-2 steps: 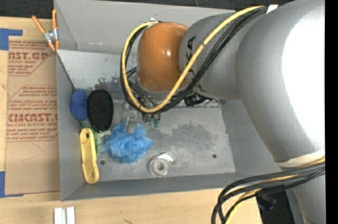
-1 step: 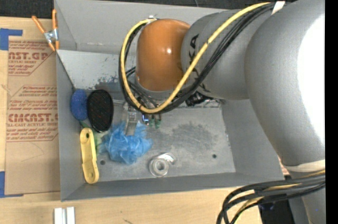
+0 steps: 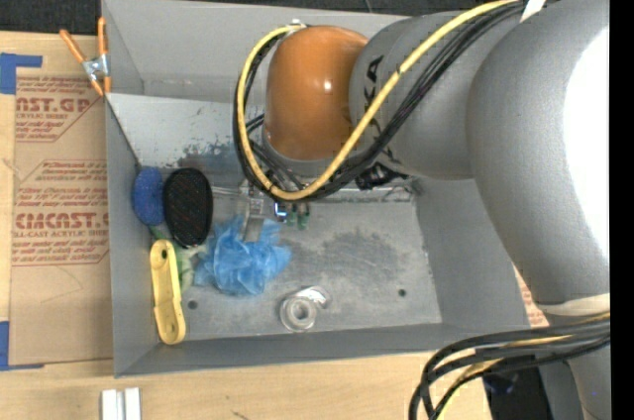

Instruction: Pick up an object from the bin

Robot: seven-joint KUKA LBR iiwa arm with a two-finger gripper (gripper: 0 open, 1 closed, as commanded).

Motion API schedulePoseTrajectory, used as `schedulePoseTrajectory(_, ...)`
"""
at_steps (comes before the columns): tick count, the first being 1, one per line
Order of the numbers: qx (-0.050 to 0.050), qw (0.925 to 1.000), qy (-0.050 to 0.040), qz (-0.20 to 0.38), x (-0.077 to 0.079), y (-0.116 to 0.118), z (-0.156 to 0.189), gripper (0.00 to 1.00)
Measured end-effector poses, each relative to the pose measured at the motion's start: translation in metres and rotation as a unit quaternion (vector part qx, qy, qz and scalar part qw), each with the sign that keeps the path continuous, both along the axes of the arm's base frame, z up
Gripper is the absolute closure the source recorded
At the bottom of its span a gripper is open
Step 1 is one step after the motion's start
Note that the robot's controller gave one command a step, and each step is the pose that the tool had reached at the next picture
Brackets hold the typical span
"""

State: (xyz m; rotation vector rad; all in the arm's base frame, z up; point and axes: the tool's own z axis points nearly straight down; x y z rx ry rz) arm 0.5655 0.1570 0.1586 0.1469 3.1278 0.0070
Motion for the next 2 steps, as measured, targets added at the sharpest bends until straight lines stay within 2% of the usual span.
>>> schedulePoseTrajectory(1, 0.001, 0.9996, 0.0029, -0.028, -0.043, -0.005, -0.046, 1.00)
schedulePoseTrajectory(2, 0.001, 0.9971, 0.0024, -0.077, -0.058, -0.012, -0.045, 0.00)
